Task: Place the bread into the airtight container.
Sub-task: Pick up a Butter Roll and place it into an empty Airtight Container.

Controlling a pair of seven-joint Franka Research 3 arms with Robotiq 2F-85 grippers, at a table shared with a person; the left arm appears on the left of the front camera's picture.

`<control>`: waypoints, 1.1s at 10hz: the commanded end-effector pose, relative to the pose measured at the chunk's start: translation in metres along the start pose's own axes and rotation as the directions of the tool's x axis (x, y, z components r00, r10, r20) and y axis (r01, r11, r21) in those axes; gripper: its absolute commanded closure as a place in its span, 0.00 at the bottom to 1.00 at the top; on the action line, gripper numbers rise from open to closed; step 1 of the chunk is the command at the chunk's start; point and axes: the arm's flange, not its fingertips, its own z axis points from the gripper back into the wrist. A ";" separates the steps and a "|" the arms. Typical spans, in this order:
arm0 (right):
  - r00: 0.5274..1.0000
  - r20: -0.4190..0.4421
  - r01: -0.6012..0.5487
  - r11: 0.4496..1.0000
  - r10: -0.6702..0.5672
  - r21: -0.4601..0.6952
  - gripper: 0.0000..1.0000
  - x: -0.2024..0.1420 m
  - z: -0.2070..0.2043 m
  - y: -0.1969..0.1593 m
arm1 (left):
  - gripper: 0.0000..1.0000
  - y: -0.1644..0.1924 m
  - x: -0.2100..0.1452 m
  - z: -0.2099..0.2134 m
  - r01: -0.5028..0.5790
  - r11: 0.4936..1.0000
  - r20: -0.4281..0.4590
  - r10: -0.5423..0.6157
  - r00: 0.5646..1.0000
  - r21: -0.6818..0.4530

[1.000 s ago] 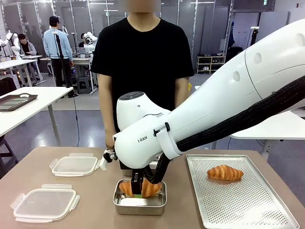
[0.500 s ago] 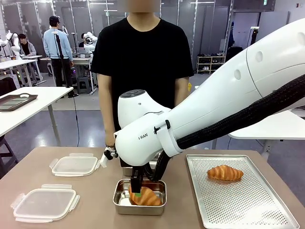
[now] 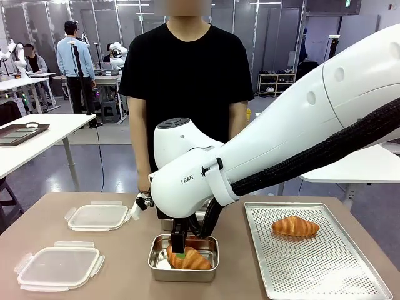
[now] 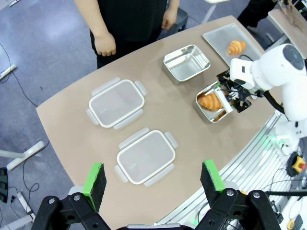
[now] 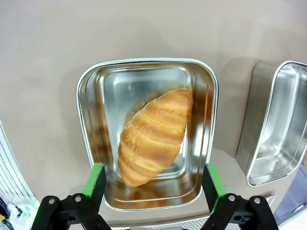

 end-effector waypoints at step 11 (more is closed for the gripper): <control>1.000 0.000 0.000 1.000 0.000 0.000 0.00 0.000 0.000 0.000 | 0.00 -0.001 0.000 0.001 0.008 1.000 0.000 -0.008 1.000 -0.006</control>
